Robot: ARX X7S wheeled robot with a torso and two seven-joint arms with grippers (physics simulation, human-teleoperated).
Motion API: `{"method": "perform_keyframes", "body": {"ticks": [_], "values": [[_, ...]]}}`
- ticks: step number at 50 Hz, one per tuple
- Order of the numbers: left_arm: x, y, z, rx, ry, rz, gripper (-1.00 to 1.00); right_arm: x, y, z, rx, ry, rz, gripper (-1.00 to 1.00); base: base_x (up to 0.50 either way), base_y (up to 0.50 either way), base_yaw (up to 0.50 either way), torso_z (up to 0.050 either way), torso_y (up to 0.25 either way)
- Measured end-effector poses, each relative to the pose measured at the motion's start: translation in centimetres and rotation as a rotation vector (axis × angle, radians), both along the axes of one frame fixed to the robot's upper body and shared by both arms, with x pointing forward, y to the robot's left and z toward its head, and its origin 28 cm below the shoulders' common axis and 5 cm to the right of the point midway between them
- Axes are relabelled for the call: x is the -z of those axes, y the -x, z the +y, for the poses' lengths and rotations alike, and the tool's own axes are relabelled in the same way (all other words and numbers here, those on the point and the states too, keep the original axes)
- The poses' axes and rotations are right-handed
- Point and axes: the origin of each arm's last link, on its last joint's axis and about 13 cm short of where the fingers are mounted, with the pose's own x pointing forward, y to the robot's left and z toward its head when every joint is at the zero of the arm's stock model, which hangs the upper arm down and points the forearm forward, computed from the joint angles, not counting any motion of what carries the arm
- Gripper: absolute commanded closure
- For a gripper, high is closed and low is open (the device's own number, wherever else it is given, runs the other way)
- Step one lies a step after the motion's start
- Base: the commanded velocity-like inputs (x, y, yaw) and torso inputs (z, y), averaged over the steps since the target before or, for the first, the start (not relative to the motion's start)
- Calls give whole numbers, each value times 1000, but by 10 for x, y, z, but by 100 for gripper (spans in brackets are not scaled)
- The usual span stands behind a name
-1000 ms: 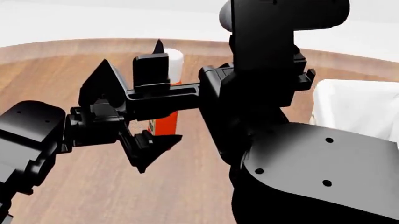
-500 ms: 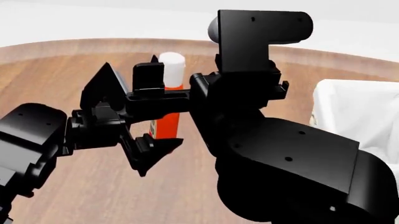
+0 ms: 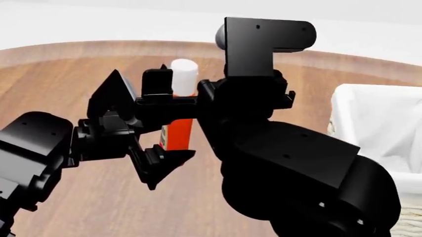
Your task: Pick up the ketchup, and put it in the basket.
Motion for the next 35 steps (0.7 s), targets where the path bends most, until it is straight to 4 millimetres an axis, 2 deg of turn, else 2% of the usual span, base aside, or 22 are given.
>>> {"method": "perform_keyframes", "body": {"ticks": [35], "values": [[2,0,-1,7,-1,10,100,15,-19,6,5,11,56,-100,0,0,0,0,1]]}}
